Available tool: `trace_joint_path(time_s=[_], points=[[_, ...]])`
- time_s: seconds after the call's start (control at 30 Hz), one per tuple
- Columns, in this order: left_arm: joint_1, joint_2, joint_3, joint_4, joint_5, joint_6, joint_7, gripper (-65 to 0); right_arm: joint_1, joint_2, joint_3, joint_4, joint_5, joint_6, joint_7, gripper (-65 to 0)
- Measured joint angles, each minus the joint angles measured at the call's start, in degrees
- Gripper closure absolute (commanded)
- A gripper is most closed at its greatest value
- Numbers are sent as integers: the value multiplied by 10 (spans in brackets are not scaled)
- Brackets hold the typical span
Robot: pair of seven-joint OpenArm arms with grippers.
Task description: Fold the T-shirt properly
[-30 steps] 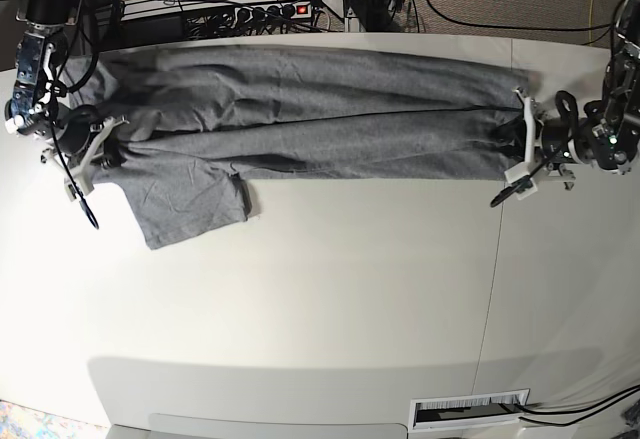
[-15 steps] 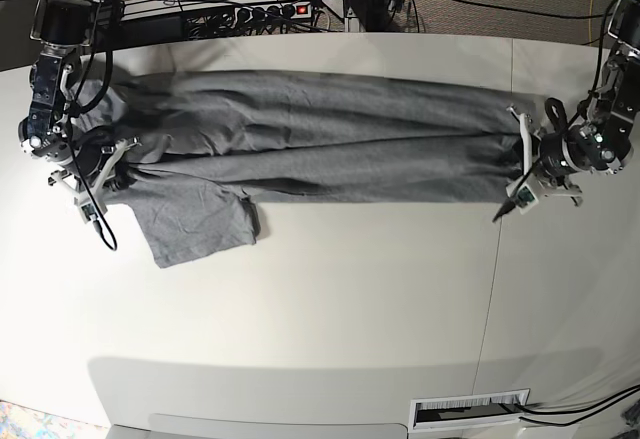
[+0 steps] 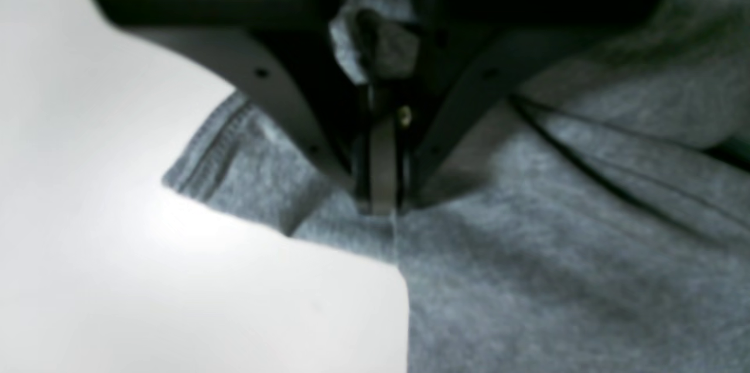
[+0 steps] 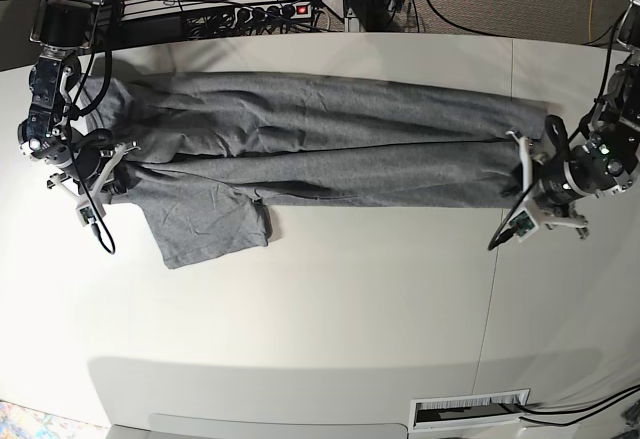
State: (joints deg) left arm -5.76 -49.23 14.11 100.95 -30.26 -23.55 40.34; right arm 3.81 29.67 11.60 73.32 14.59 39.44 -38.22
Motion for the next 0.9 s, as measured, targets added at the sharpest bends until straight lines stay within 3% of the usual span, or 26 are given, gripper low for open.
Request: trace_joint_path(time_s=[0.07,0.17,0.27,0.37,0.57,0.73,0.9], points=[[0,5,0,19,-17,-8,7,-183,0,0,0,0,0,0,2,0],[7,28,-1,21,-39,-18,19,-86,0,0,0,0,0,0,0,0],[25,59,-1,12,-39,-20,16,0,0,0,0,0,3,0,-8,-84],[45,83,-2,-8,-38,-20,10,0,7,0,0,0,6,-2,-46,-162],[71,105,-2,-30,2,-19,-32,0,36,4,0,1,78,-3,-159,-162],[85,104,-3,-34,14,-19,-35,0,77,7,0,0,135,-4,-148,-162],[91,105,-3,-34,24,-14,-45,0,113,5,0,1,138,-4,-143,-166]])
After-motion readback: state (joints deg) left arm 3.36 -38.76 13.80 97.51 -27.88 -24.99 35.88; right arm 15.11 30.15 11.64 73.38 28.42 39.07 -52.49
